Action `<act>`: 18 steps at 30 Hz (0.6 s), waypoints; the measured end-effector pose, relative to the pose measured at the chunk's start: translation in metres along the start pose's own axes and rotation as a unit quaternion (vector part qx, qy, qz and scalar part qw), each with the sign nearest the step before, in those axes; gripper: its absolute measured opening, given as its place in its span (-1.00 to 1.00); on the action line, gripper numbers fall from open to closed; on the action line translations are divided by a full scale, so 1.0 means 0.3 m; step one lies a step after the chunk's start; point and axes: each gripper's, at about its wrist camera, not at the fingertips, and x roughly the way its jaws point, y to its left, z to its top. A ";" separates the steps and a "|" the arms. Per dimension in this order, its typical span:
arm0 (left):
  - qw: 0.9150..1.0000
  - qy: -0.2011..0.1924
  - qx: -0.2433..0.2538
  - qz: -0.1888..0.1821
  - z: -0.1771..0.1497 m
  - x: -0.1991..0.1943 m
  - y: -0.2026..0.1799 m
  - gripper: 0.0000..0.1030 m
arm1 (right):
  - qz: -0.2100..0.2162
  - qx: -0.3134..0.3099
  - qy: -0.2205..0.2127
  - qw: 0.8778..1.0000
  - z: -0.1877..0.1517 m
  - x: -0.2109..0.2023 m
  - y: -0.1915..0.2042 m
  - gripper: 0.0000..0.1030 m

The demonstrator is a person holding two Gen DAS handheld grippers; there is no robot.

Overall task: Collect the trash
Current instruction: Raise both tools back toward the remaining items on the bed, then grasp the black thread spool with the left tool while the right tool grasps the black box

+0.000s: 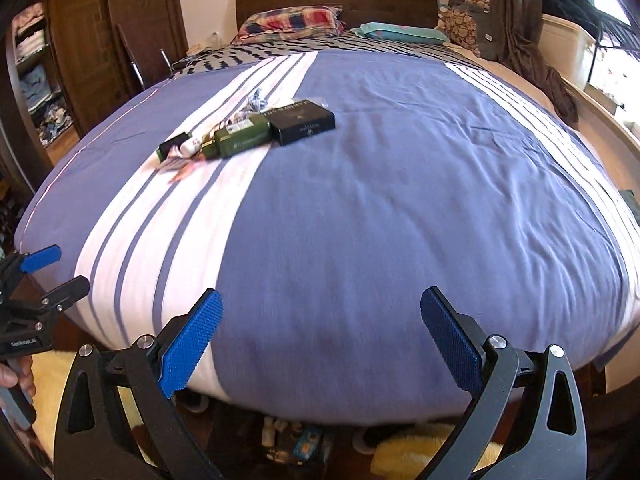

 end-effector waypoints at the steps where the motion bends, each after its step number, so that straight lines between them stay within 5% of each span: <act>1: 1.000 -0.001 0.000 0.000 0.015 0.011 0.008 0.74 | -0.001 -0.001 0.000 1.000 0.019 0.016 0.002 0.93; 18: 1.000 -0.003 -0.011 0.002 0.298 0.227 0.096 0.74 | -0.006 -0.024 0.044 0.999 0.394 0.426 0.012 0.93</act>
